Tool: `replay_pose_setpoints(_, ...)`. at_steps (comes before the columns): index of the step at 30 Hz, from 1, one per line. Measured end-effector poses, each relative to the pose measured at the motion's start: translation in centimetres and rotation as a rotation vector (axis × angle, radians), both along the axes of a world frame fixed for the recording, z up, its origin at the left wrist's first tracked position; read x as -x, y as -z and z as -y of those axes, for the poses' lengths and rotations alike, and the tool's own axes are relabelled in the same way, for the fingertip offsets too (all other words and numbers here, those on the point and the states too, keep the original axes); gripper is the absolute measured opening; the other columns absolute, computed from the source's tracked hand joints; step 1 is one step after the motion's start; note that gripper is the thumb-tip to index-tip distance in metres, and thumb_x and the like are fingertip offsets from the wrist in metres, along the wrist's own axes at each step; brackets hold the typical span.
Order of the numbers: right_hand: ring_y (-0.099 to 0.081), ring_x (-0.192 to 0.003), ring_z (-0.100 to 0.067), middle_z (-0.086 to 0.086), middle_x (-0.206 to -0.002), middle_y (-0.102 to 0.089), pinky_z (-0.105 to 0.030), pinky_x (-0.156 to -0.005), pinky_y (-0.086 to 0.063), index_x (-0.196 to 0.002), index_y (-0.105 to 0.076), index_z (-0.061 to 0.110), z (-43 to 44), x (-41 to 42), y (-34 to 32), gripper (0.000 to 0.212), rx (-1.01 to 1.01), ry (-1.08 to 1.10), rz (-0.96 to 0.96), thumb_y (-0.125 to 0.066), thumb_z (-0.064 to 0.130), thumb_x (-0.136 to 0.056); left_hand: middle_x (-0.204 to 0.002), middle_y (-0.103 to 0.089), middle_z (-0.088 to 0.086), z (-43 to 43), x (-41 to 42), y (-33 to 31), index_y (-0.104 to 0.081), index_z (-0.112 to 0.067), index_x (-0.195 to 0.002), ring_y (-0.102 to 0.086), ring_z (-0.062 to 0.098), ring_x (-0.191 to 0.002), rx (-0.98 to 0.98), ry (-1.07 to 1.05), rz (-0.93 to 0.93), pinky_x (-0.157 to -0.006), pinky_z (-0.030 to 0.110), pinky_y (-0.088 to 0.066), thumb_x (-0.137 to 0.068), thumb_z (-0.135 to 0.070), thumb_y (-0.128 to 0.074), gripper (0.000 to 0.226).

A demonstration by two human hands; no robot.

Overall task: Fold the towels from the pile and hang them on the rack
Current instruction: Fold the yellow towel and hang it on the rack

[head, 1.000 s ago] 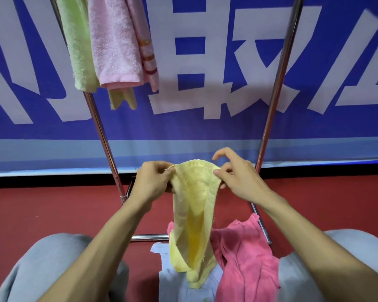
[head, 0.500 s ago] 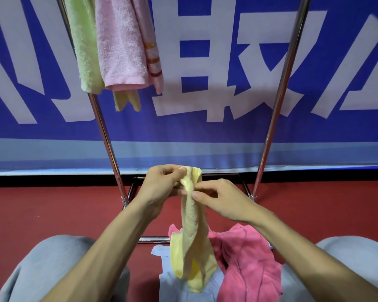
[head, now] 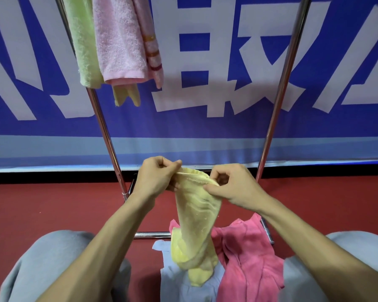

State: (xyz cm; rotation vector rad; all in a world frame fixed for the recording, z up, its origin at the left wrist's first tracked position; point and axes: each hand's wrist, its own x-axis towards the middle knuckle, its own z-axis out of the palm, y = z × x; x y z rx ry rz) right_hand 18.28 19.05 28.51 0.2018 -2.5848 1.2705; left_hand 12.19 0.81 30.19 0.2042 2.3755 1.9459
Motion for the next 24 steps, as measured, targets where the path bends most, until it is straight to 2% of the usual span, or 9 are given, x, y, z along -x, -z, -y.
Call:
replay_pose_setpoints(4, -0.052, -0.056, -0.005, 0.006, -0.061, -0.061, -0.024, -0.058, -0.044, -0.071, -0.065, 0.020, -0.1, 0.0, 0.6, 0.014, -0.010, -0.040, 0.060, -0.078, 0.022, -0.073, -0.061, -0.059, 0.008, -0.3, 0.0, 0.3, -0.057, -0.005, -0.075, -0.054, 0.012, -0.048, 0.052, 0.013, -0.064, -0.050, 0.023, -0.048, -0.090, -0.022, -0.064, 0.023)
replay_pose_setpoints(7, -0.053, -0.059, -0.003, 0.008, -0.063, -0.063, -0.019, -0.059, -0.041, -0.071, -0.068, 0.023, -0.4, -0.1, 0.1, 0.011, -0.111, -0.049, 0.089, -0.077, 0.028, -0.076, -0.073, -0.061, 0.005, -0.2, 0.4, 0.7, -0.055, -0.009, -0.078, -0.056, 0.018, -0.067, 0.190, -0.012, -0.133, -0.068, 0.034, -0.048, -0.093, -0.029, -0.056, 0.025)
replay_pose_setpoints(8, -0.054, -0.059, -0.002, 0.008, -0.063, -0.065, -0.019, -0.060, -0.042, -0.071, -0.069, 0.024, -0.5, -0.2, -0.1, 0.010, -0.128, -0.057, 0.101, -0.076, 0.028, -0.076, -0.075, -0.059, 0.003, -0.1, 0.4, 0.8, -0.052, -0.011, -0.079, -0.053, 0.019, -0.070, 0.258, -0.022, -0.136, -0.070, 0.035, -0.046, -0.095, -0.032, -0.051, 0.027)
replay_pose_setpoints(11, -0.061, -0.064, -0.001, 0.007, -0.068, -0.070, -0.021, -0.066, -0.050, -0.073, -0.073, 0.021, -0.6, -0.4, -0.3, 0.005, -0.118, -0.095, 0.126, -0.075, 0.021, -0.078, -0.073, -0.053, -0.001, 0.3, 1.0, 1.5, -0.043, -0.012, -0.074, -0.049, 0.018, -0.069, 0.420, -0.020, -0.106, -0.064, 0.033, -0.042, -0.098, -0.037, -0.040, 0.035)
replay_pose_setpoints(14, -0.061, -0.064, 0.001, 0.005, -0.070, -0.072, -0.017, -0.064, -0.050, -0.076, -0.074, 0.018, -0.5, -0.5, 0.0, 0.004, -0.164, -0.111, 0.149, -0.073, 0.016, -0.079, -0.088, -0.066, 0.006, 0.5, 1.3, 2.0, -0.045, -0.012, -0.083, -0.060, 0.024, -0.080, 0.412, 0.032, -0.066, -0.075, 0.040, -0.050, -0.097, -0.038, -0.043, 0.030)
replay_pose_setpoints(17, -0.061, -0.068, 0.001, 0.007, -0.074, -0.071, -0.016, -0.066, -0.047, -0.078, -0.073, 0.020, -0.8, -0.4, 0.8, 0.003, -0.269, -0.121, 0.183, -0.072, 0.018, -0.080, -0.090, -0.066, 0.009, 0.1, 0.7, 1.9, -0.046, -0.017, -0.089, -0.056, 0.020, -0.075, 0.322, 0.082, -0.030, -0.063, 0.032, -0.042, -0.098, -0.025, -0.049, 0.012)
replay_pose_setpoints(19, -0.059, -0.081, -0.002, 0.008, -0.088, -0.068, -0.019, -0.076, -0.044, -0.080, -0.072, 0.021, -0.9, -0.3, 1.3, 0.002, -0.338, -0.141, 0.178, -0.072, 0.023, -0.080, -0.084, -0.060, 0.010, -0.1, 0.2, 1.5, -0.049, -0.018, -0.094, -0.048, 0.019, -0.070, 0.214, 0.139, 0.003, -0.058, 0.028, -0.035, -0.097, -0.016, -0.050, 0.004)
replay_pose_setpoints(21, -0.054, -0.103, -0.003, 0.008, -0.111, -0.062, -0.018, -0.089, -0.036, -0.082, -0.073, 0.021, -0.9, -0.3, 1.4, 0.004, -0.356, -0.167, 0.170, -0.072, 0.025, -0.082, -0.074, -0.054, 0.005, -0.2, 0.0, 1.4, -0.052, -0.019, -0.094, -0.043, 0.016, -0.063, 0.194, 0.178, -0.026, -0.056, 0.027, -0.033, -0.097, -0.013, -0.049, 0.007)
replay_pose_setpoints(24, -0.042, -0.128, -0.003, 0.006, -0.138, -0.049, -0.019, -0.104, -0.027, -0.084, -0.073, 0.022, -0.5, -0.3, 1.2, 0.003, -0.276, -0.229, 0.198, -0.071, 0.023, -0.082, -0.073, -0.050, 0.011, -0.3, -0.3, 1.1, -0.055, -0.020, -0.093, -0.043, 0.019, -0.066, 0.143, 0.261, -0.076, -0.060, 0.029, -0.034, -0.098, -0.014, -0.048, 0.011)
